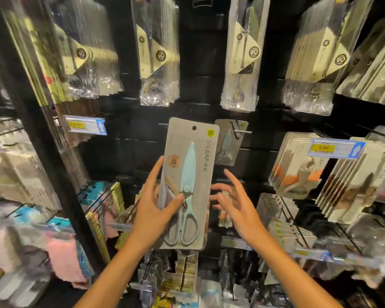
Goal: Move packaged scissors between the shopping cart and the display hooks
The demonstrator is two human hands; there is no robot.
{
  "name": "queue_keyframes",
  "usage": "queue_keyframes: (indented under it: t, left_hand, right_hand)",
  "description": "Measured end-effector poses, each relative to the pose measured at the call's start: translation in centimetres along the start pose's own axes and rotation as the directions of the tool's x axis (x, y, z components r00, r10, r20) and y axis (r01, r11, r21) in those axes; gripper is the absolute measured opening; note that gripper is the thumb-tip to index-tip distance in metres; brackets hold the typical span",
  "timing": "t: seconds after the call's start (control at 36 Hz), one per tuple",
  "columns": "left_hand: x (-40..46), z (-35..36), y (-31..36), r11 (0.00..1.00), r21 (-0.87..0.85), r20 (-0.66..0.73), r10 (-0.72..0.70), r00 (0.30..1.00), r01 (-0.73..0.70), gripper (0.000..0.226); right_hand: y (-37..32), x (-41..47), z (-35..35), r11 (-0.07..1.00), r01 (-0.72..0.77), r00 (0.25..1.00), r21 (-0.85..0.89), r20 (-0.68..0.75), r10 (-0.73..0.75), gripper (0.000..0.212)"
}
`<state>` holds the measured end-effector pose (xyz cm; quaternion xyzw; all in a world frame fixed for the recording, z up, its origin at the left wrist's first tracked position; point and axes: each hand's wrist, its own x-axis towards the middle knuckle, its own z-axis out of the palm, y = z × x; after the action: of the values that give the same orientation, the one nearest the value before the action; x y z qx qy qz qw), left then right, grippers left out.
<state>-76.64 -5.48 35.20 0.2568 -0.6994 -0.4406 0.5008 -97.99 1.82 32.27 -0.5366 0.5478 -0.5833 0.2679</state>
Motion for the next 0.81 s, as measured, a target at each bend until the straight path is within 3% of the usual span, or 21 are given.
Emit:
queue_keyframes:
  t: [0.28, 0.81]
  left_hand:
    - [-0.6, 2.3, -0.9, 1.0, -0.028, 0.073, -0.012, 0.997, 0.014, 0.09]
    - [1.3, 6.3, -0.8, 0.994, 0.108, 0.383, -0.055, 0.922, 0.014, 0.11]
  right_hand:
    - [-1.3, -1.8, 0.3, 0.998, 0.026, 0.998, -0.05, -0.049, -0.028, 0.068]
    - [-0.9, -3.9, -4.2, 0.989, -0.013, 0.981, -0.145, -0.191, -0.015, 0.065]
